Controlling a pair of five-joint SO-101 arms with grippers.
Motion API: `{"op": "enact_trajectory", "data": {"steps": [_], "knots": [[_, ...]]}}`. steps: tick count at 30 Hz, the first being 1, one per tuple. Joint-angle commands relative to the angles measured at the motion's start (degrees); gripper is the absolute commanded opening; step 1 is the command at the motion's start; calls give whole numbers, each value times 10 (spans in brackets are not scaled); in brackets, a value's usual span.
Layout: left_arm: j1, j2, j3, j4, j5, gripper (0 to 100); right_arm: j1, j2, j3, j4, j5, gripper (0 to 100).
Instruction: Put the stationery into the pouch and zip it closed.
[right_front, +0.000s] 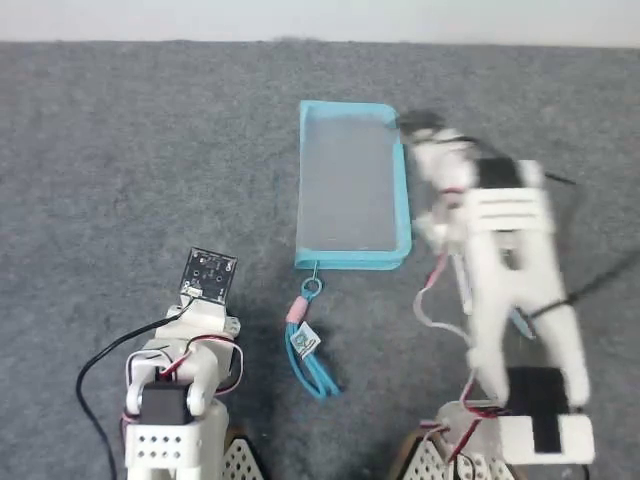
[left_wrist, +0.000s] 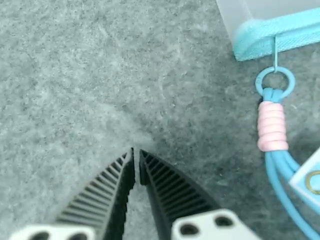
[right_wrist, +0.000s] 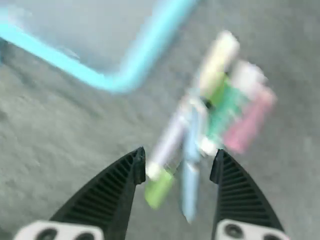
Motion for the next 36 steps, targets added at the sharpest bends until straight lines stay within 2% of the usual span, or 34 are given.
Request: {"op": "enact_trajectory", "data": {"steps": [1,12,19,28,32,36], "knots": [[4,-13,-6,2,-5,12,112,-30,0,-9,74,216],[4,-13,-6,2,-5,12,147,-5,157,-131,145,216],[4,-13,-6,2,-4,12,154,-5,262,-255,147,215],[4,-13,-6,2,-4,12,135,-5,316,-276,147,214],[4,-13,-6,2,-4,12,126,-5,320,-276,145,121],[4,-13,-6,2,-4,12,126,-5,326,-298,113,54]]}}
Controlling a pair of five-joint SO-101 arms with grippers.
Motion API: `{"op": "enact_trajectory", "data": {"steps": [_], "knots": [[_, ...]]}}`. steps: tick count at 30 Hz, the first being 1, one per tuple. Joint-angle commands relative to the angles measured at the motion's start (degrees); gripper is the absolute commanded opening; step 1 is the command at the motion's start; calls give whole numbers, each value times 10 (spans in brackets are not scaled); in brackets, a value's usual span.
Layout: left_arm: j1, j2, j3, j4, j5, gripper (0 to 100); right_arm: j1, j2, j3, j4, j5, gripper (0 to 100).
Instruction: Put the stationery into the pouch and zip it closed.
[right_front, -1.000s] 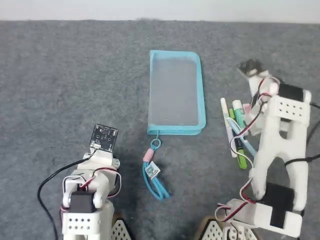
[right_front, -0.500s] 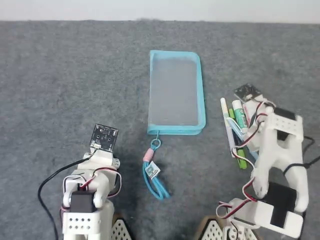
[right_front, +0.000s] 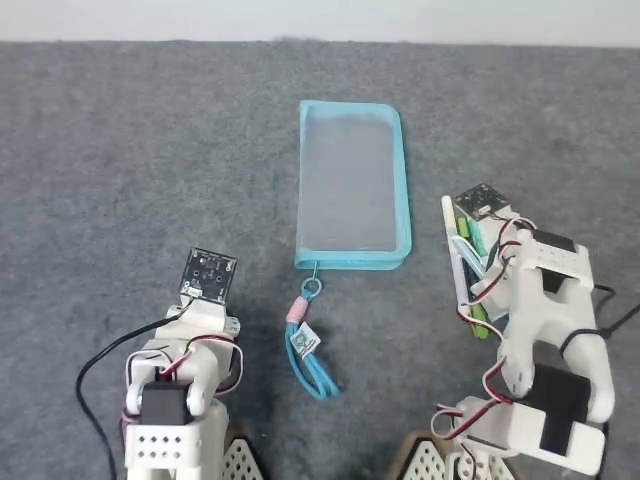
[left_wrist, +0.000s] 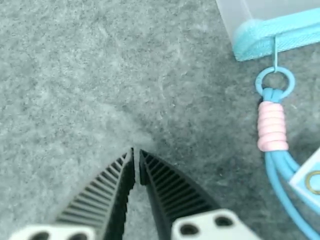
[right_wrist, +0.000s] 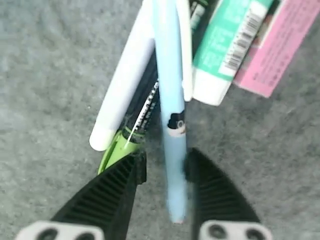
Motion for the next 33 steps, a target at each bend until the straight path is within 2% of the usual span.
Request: {"op": "enact_trajectory", "data": {"steps": [1,7,10,16,19,26,33], "knots": [[4,-13,-6,2,-4,12,-7,-7,11,-36,-33,57],[4,-13,-6,2,-4,12,-3,-11,41,-70,-46,50],[4,-13,-6,2,-4,12,13,-28,17,-61,-105,6],[4,-13,-6,2,-4,12,104,-94,-105,58,-150,7],[4,-13,-6,2,-4,12,148,-95,-139,65,-146,7],[4,-13,-6,2,-4,12,200,43,-238,23,-92,7],[4,-13,-6,2,-4,12,209,227,-383,29,-62,9]]}}
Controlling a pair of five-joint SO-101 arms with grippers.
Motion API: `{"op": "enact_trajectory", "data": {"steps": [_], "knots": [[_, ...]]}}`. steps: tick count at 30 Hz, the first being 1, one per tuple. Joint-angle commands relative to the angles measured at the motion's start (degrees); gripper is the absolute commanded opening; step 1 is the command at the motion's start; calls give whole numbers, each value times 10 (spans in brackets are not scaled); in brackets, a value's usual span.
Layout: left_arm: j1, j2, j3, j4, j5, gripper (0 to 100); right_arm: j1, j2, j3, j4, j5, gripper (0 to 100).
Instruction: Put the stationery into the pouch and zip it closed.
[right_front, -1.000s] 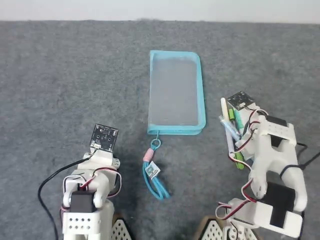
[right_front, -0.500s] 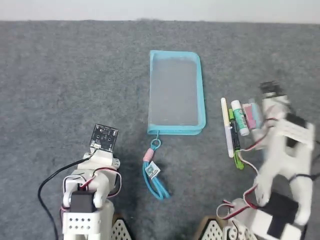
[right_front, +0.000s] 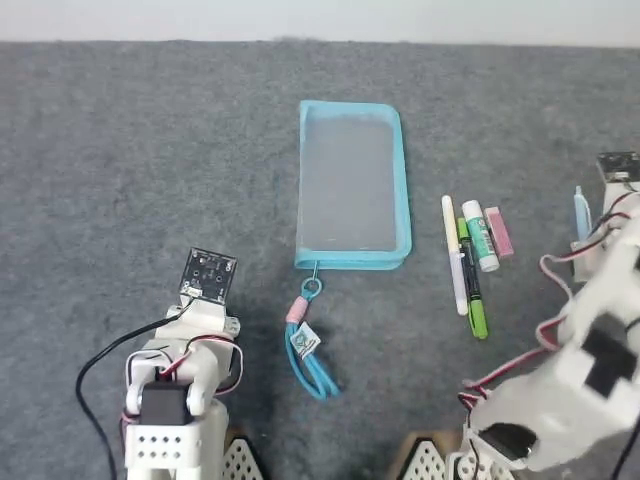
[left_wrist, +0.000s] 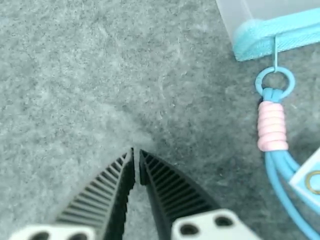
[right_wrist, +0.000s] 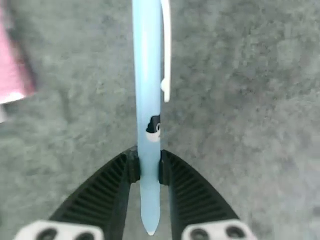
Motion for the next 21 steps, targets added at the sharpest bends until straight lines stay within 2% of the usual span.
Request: {"op": "enact_trajectory", "data": {"steps": [1,5,9,12,15,21], "knots": [[4,-13,-6,2,-4,12,2,42,-72,-8,33,10],[4,-13,-6,2,-4,12,6,49,-76,-7,54,90],[4,-13,-6,2,-4,12,0,20,-79,45,56,179],[4,-13,-6,2,-4,12,-19,-33,-78,95,52,180],[4,-13,-6,2,-4,12,-50,-93,-76,146,15,180],[4,-13,-6,2,-4,12,-151,-166,-55,238,-55,180]]}}
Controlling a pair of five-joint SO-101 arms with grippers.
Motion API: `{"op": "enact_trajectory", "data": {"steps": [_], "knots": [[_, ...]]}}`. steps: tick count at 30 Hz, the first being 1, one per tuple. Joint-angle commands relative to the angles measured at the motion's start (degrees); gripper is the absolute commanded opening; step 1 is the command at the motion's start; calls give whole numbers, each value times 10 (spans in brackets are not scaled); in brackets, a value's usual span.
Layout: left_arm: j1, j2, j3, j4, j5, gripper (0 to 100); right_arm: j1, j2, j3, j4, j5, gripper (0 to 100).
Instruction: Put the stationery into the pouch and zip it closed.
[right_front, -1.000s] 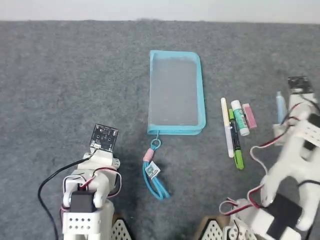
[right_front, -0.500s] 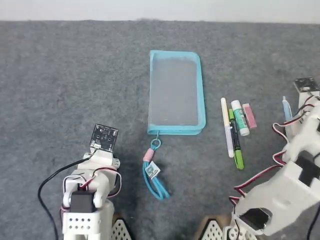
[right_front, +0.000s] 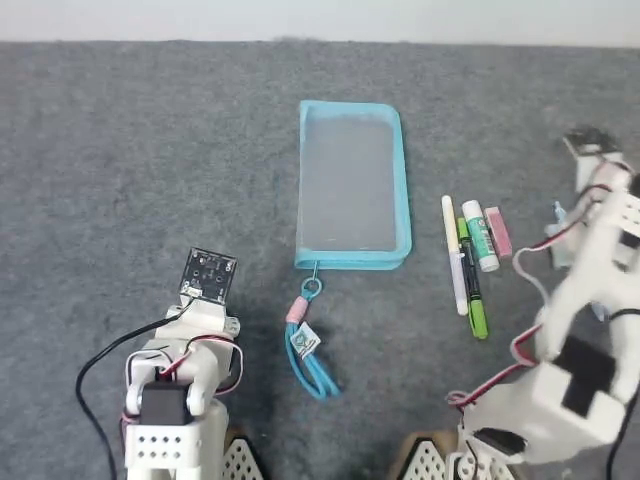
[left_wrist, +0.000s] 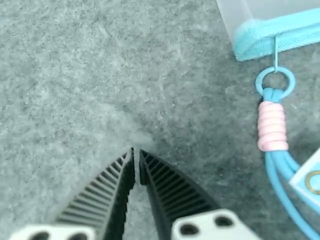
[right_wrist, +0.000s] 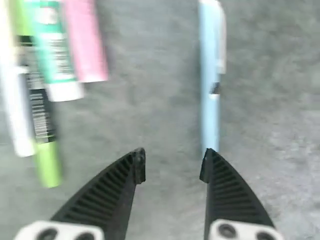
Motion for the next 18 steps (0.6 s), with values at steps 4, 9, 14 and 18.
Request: {"op": "enact_trajectory", "data": {"steps": [4,9,14,18], "knots": [[4,-13,-6,2,-4,12,-142,-73,51,34,-84,180],[4,-13,-6,1,-5,12,-272,-73,110,16,-158,180],[4,-13,-6,1,-5,12,-319,-70,158,-68,-243,180],[4,-13,-6,1,-5,12,-318,-70,188,-99,-251,180]]}}
